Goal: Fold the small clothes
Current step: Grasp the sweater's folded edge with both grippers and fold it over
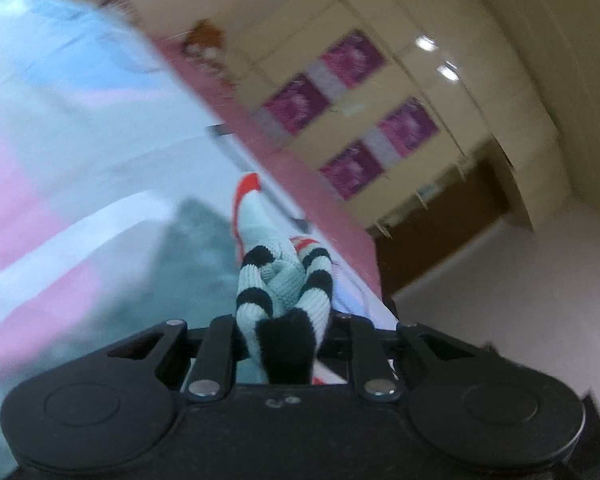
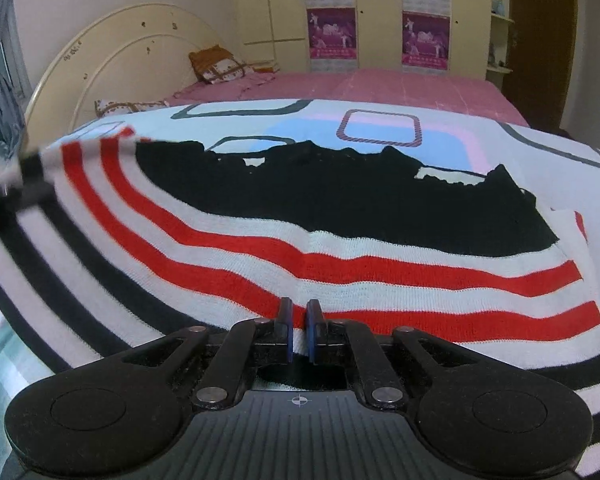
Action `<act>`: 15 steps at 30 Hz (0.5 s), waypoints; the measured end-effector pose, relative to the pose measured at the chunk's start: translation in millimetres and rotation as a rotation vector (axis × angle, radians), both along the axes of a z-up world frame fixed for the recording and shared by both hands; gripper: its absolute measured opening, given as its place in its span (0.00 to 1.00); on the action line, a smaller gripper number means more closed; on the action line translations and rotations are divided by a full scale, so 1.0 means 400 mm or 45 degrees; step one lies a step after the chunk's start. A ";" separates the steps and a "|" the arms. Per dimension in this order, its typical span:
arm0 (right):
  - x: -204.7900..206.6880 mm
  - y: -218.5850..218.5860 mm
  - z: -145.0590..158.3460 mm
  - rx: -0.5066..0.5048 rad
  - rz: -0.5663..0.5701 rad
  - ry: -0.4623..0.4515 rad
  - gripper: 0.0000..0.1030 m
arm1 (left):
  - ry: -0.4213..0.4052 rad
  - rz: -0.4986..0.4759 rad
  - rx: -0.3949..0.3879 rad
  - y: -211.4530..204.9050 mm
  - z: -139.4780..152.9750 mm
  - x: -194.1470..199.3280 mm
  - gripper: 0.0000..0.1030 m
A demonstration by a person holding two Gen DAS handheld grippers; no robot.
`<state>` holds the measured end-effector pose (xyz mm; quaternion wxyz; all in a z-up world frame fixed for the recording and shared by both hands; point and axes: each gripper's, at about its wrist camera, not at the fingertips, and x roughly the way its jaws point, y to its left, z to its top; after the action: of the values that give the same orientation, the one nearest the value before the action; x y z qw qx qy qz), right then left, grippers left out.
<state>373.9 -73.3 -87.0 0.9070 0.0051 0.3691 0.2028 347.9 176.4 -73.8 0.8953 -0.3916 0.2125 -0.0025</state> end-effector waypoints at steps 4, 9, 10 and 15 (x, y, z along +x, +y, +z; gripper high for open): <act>0.015 -0.039 0.016 0.090 0.025 0.044 0.06 | -0.044 -0.148 0.141 -0.125 0.084 0.039 0.17; 0.005 -0.293 0.086 0.449 -0.259 0.024 0.06 | -0.062 -0.339 0.278 -0.321 0.156 0.077 0.17; -0.001 -0.356 0.099 0.474 -0.310 0.003 0.06 | -0.054 -0.393 0.315 -0.378 0.163 0.088 0.17; -0.013 -0.628 0.111 0.580 -0.509 0.000 0.07 | 0.166 -0.697 0.487 -0.658 0.081 0.153 0.22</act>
<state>368.8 -324.3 -42.4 0.9044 0.2811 0.3057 0.0977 409.2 -86.6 -41.4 0.9031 -0.1442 0.3633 -0.1778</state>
